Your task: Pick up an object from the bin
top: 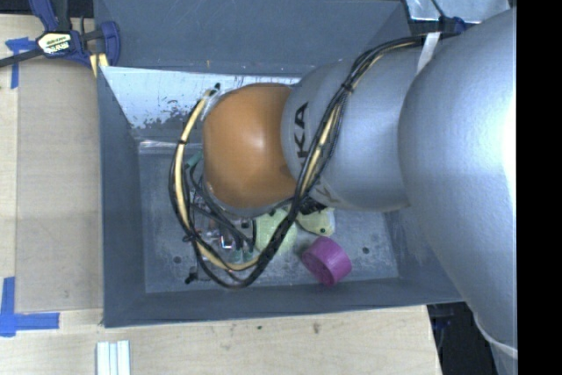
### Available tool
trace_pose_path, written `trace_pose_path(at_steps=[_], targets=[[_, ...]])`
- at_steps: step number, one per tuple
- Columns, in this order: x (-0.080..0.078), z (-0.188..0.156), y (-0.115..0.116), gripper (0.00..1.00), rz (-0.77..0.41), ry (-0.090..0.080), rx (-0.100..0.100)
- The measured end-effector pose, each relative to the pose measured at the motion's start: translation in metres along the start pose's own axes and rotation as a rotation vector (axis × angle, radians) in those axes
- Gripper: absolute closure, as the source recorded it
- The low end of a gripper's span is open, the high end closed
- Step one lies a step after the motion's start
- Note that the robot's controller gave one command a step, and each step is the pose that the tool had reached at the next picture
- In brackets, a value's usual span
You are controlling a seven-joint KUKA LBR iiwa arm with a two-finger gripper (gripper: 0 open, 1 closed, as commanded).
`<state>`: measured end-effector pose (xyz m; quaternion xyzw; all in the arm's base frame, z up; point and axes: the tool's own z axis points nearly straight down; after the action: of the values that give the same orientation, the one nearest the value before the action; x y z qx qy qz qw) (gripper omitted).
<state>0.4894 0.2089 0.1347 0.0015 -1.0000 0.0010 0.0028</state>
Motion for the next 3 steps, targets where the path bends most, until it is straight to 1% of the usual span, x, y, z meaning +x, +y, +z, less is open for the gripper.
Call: trace_pose_path(at_steps=[1, 2, 3], targets=[[-0.002, -0.005, -0.001, 0.00, 0.003, -0.007, -0.003], [-0.033, 0.068, -0.078, 0.00, -0.059, -0.006, 0.000], [-0.030, 0.012, -0.073, 0.00, -0.142, -0.004, -0.001]])
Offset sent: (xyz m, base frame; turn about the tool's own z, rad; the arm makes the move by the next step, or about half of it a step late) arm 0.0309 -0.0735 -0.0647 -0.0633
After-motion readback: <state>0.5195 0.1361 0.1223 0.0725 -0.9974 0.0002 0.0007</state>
